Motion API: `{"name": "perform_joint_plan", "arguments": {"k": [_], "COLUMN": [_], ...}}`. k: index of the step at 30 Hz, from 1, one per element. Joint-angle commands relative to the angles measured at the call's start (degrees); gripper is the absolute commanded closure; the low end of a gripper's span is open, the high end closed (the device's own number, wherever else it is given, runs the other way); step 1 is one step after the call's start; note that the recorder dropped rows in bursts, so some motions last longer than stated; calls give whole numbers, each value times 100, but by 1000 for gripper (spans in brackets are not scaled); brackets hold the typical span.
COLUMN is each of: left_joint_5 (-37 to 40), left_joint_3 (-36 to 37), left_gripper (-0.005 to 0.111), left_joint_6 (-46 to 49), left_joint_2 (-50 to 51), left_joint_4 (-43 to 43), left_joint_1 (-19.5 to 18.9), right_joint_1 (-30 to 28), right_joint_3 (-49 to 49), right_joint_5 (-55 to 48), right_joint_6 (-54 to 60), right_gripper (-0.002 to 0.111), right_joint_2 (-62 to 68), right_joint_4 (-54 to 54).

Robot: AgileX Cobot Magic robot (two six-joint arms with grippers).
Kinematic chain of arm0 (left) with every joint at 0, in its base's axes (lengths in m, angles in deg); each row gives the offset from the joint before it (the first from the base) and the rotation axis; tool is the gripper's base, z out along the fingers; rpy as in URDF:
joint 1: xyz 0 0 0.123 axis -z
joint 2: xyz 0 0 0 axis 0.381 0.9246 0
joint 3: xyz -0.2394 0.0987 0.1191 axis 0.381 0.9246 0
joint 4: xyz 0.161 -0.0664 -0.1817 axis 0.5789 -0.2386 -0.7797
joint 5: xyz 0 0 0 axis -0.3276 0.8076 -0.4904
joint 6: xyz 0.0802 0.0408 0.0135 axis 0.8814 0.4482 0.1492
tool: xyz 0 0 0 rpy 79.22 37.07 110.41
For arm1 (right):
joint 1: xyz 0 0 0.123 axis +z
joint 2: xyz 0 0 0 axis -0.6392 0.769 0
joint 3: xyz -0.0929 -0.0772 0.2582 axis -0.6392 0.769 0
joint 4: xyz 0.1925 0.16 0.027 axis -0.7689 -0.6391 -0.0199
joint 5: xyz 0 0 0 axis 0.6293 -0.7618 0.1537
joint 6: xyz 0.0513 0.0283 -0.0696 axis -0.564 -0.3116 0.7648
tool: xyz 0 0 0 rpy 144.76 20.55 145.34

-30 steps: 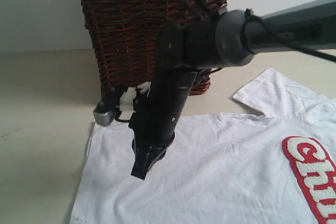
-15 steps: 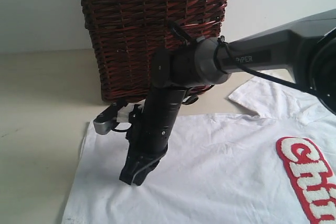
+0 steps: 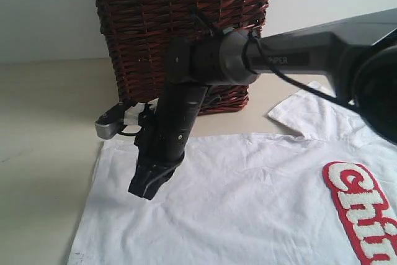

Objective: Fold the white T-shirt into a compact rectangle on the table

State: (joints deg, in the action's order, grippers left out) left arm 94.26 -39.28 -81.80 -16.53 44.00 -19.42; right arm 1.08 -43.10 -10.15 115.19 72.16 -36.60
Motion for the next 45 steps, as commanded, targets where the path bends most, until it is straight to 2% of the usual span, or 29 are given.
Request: {"name": "perform_joint_plan", "arguments": {"k": [1, 5, 8, 11, 13, 14, 16, 19, 25, 34, 40, 45], "left_joint_5": [-28, -28, -28, -28, -28, -28, -28, -28, -28, -28, -28, -28], "left_joint_3": [-3, -3, -3, -3, -3, -3, -3, -3, -3, -3, -3, -3], "left_gripper": [107, 107, 107, 107, 107, 107, 107, 107, 107, 107, 107, 107], "left_joint_6": [14, 14, 14, 14, 14, 14, 14, 14, 14, 14, 14, 14], "left_joint_2": [-39, -39, -39, -39, -39, -39, -39, -39, -39, -39, -39, -39], "left_joint_4": [-25, -25, -25, -25, -25, -25, -25, -25, -25, -25, -25, -25], "left_joint_1": [45, 45, 45, 45, 45, 45, 45, 45, 45, 45, 45, 45], "right_joint_1": [-228, -1274, -2422, -3803, -4655, -4942, -5535, -6127, -6891, -7861, -7929, -7929], "right_joint_3": [177, 1296, 2235, 3108, 3494, 3598, 3792, 4095, 4637, 4740, 4740, 4740], "right_joint_5": [-795, -795, -795, -791, -338, -153, 48, 71, 38, 271, 994, 1214], "right_joint_6": [1287, 3057, 4120, 5623, 6294, 6421, 6454, 6441, 6498, 7691, 7691, 7691], "right_gripper": [108, 105, 99, 91, 80, 73, 49, 6, 4, 4, 4, 4], "right_joint_2": [-1046, -2079, -2824, -3451, -3777, -3869, -3959, -3923, -3869, -3661, -3124, -2760], "right_joint_4": [-35, 495, 1252, 1834, 1812, 1763, 1570, 1364, 2488, 2067, 1678, 1715]}}
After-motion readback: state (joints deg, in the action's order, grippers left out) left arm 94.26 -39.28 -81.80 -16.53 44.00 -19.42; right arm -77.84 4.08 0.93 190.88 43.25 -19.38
